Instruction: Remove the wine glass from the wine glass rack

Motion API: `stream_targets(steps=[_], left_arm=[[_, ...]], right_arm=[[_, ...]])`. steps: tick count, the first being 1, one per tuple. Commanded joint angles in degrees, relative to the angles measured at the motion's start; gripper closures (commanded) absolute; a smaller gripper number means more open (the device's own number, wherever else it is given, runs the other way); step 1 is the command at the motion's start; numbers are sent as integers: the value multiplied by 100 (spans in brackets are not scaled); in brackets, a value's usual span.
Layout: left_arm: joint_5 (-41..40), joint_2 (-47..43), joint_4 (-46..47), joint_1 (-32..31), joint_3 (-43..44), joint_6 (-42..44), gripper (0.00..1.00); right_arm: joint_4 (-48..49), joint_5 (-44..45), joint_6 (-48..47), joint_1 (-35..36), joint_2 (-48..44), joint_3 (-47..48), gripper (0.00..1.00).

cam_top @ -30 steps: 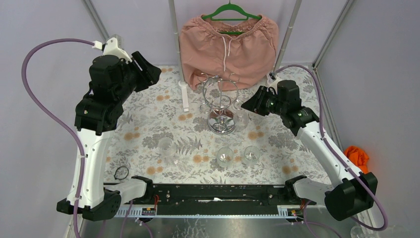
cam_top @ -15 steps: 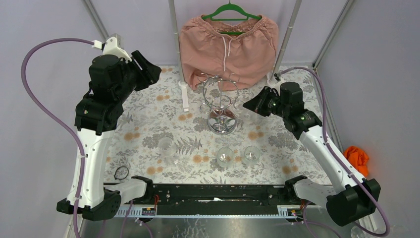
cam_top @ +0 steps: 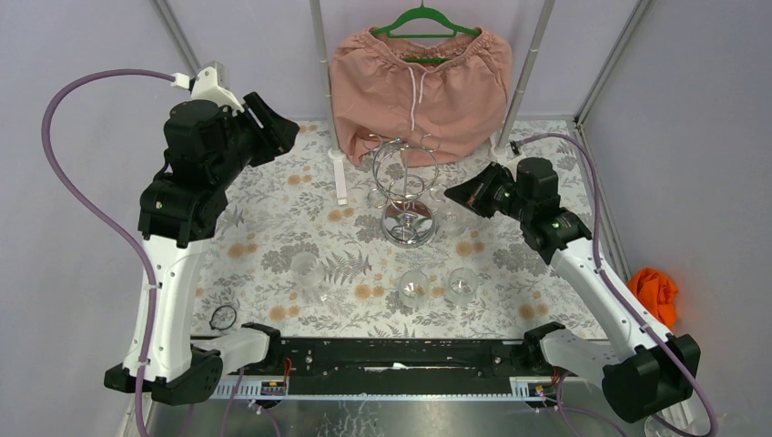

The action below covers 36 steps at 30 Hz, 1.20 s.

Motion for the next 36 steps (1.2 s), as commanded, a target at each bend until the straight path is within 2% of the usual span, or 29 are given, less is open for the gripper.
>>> stream_targets(steps=[1,9,15,25,30,36], left_arm=[[135,10,350,-23,-110,6,38],[287,27,458,-22,-223,-23,38],[367,49,512,-23,-288,-51,38],[704,87,798,-23,-467,-169,38],[1067,124,1079,-23,-606,-268,38],[1700,150,1600,-23,-839,-452,38]], right_arm=[[146,117,98,-22,-421,225,100],[-942,917,-490,-22,-741,890,100],[-1113,1176,-748,-22,-792,1101,100],[-1290,1300,-1230,-24,-772,2095,100],[-1168,1018,-1386,-23,-720,2735,100],[-593,163,-1091,-29,-535,3290,100]])
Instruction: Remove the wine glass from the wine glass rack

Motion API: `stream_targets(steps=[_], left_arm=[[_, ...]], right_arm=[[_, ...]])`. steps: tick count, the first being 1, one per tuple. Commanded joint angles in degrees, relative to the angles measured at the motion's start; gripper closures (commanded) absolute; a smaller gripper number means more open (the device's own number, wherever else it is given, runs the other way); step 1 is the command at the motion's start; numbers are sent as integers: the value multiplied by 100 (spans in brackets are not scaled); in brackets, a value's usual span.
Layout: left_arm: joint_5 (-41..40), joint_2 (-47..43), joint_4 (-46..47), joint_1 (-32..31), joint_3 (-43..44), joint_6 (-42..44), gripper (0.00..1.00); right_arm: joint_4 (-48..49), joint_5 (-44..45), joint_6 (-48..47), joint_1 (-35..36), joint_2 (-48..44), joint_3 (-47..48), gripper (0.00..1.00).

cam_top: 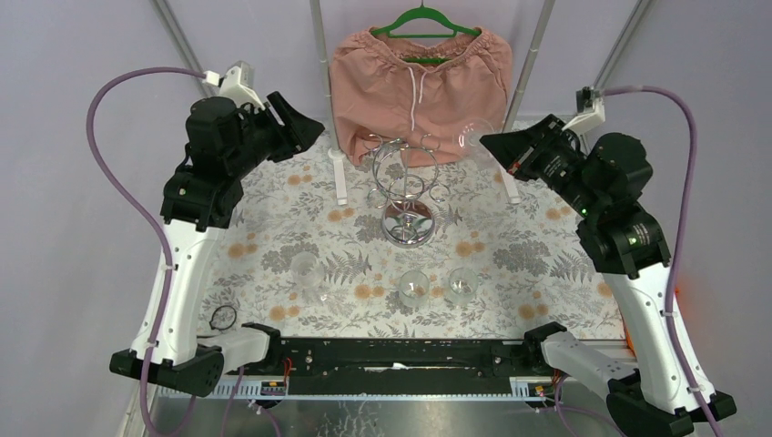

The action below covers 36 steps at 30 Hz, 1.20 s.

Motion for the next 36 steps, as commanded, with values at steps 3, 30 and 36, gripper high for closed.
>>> stream_targets(steps=[3,30,36], left_arm=[[787,39,901,-23,-232,-220,38],[3671,559,11709,752,-3482,-5406,39],[3541,1318,13234,830,-3465,-6519,42]], right_arm=[[1287,-1060,290,-19,143,529,100],[7450,-3210,4670,-21,1100,-140,100],[8269,-3213,5273,-22,1328,-269,100]])
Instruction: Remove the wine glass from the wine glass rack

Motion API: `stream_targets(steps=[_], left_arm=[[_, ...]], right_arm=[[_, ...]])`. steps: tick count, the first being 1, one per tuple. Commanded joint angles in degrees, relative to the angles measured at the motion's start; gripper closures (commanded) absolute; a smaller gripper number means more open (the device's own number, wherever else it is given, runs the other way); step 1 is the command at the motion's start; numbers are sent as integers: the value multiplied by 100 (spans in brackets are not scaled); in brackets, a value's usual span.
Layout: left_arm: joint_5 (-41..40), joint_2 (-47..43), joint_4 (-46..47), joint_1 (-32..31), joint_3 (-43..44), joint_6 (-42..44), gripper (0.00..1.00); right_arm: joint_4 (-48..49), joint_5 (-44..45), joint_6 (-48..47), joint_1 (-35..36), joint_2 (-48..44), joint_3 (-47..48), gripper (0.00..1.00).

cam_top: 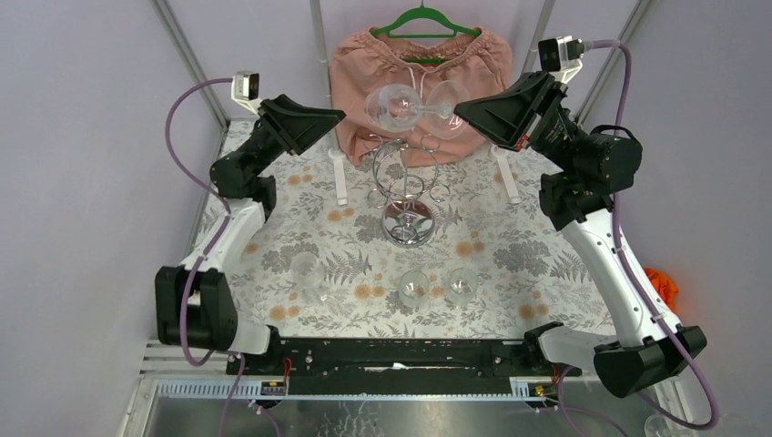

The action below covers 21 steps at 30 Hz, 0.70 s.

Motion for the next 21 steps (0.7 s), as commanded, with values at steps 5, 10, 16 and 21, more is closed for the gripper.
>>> stream_targets(steps=[5,10,16,21], left_arm=[[95,135,1877,63,31,-957,41],[124,133,1873,62,71,-1048,41],[149,159,1873,62,57,-1050,41],[159,294,1869,62,100,-1145,40]], right_arm=[[1902,-16,1093,-20,348,-65,100],[2596,71,1591,-22,714,-110,100],[3027,158,1852,22,1046,-88,100],[3131,163,1929,271,1292,49,100]])
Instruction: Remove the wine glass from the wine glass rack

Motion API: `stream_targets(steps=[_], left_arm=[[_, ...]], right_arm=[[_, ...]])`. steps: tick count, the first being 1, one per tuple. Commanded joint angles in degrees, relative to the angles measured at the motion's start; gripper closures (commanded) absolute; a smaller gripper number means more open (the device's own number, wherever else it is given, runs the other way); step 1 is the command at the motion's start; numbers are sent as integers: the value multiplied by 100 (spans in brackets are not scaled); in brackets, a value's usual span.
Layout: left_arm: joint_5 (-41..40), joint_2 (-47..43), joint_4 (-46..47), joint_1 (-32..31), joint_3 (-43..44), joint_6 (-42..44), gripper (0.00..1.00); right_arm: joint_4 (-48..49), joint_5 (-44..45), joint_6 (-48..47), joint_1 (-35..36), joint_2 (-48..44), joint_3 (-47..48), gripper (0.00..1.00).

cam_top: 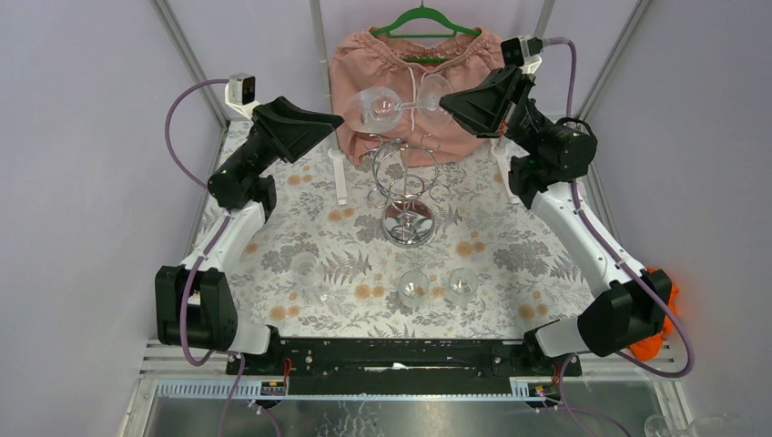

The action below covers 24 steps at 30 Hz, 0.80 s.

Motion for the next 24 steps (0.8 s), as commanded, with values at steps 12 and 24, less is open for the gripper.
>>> stream_targets(steps=[12,24], left_arm=[[132,-83,546,32,244,-268,43],[171,-1052,516,21,51,-444,52]], right_arm=[[1242,314,386,585,675,327,100],[2799,557,1280,1017,1780,576,100]])
